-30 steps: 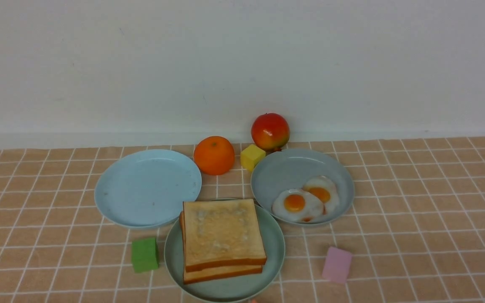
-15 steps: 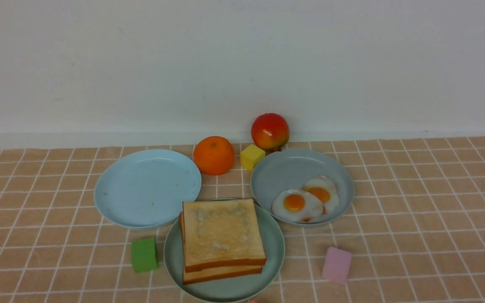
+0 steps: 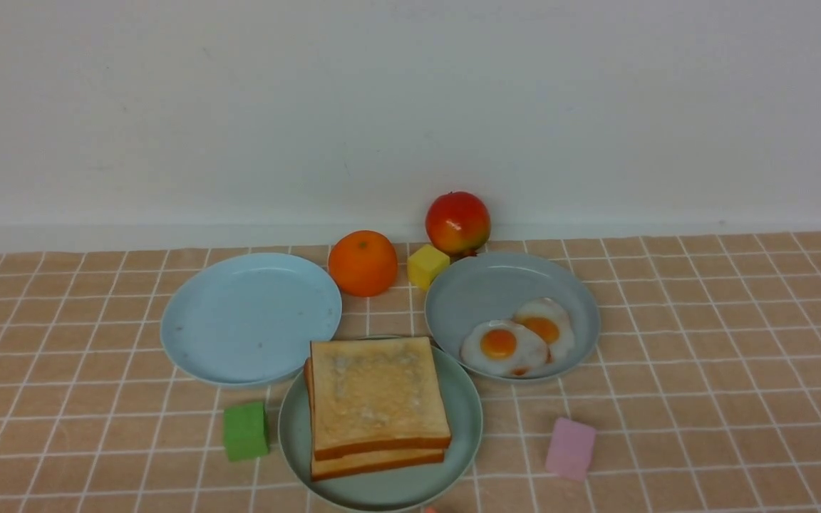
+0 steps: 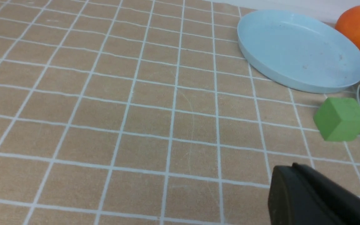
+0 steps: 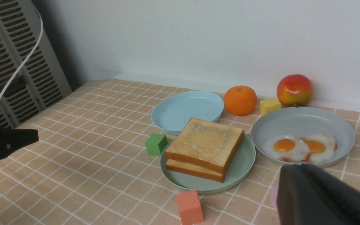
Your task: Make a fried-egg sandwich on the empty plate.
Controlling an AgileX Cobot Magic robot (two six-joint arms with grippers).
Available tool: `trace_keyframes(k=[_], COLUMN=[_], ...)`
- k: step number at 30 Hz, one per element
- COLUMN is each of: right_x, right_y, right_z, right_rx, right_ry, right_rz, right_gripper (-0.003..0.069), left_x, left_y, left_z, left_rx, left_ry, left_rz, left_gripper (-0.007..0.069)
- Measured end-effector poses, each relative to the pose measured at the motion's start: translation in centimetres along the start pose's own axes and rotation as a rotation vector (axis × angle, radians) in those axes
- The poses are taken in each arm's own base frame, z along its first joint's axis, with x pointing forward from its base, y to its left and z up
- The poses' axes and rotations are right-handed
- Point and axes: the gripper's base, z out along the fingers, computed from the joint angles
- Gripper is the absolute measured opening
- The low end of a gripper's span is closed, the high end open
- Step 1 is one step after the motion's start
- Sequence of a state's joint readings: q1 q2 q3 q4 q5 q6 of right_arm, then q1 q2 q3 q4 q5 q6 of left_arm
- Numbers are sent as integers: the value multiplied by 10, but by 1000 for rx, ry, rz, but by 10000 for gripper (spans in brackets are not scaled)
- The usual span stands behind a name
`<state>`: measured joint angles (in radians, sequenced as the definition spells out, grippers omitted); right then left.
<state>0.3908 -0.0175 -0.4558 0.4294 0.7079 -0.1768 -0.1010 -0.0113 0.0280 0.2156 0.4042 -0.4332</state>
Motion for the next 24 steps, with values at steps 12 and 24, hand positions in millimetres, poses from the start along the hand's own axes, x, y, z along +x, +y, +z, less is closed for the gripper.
trace_keyframes(k=[12,24], right_x=[0,0], right_y=[0,0], right_z=[0,0], right_rx=[0,0], right_ry=[0,0], right_rz=[-1,-1], right_gripper=[20,33], left_x=[-1,-1], left_y=[-1,-1], left_z=[0,0], left_rx=[11,11], left_ry=[-7,-8], left_rz=[-16,-16], left_gripper=[4,12])
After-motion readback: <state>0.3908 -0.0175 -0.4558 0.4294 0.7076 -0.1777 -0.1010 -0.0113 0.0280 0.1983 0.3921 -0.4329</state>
